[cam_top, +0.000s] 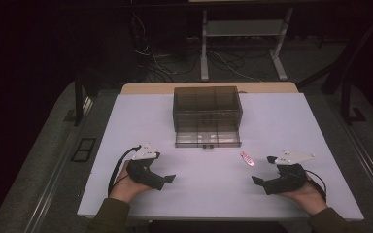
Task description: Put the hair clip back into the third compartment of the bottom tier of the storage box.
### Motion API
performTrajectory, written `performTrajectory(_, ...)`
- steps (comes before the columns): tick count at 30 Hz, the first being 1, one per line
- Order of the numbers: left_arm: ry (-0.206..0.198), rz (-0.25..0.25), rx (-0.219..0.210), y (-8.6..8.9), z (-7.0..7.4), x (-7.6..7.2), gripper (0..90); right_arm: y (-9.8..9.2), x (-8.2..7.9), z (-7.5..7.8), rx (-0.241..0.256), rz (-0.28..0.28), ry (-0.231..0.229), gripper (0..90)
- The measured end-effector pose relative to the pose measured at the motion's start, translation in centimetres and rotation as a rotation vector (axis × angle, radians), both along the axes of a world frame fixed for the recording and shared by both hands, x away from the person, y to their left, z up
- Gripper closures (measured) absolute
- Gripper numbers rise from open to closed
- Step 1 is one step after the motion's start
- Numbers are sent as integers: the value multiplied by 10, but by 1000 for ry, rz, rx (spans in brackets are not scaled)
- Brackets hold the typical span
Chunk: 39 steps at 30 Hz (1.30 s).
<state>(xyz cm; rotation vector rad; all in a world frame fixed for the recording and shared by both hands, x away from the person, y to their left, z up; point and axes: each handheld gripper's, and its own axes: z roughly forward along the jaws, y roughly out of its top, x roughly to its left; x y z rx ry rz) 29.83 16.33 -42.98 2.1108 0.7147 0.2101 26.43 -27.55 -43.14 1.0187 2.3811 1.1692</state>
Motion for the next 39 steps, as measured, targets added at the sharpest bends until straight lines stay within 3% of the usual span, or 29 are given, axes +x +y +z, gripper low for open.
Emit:
performTrajectory(3, -12, 7, 9, 0, 0, -1, 0, 0, 1, 1, 5, 3, 9, 75)
performTrajectory(12, 3, 34, -7, 2, 0, 0, 0, 0, 6, 5, 12, 16, 18, 75)
performTrajectory(39, -3, 36, -16, 5, 0, -3, 0, 5, 20, 8, 30, 18, 67, 75)
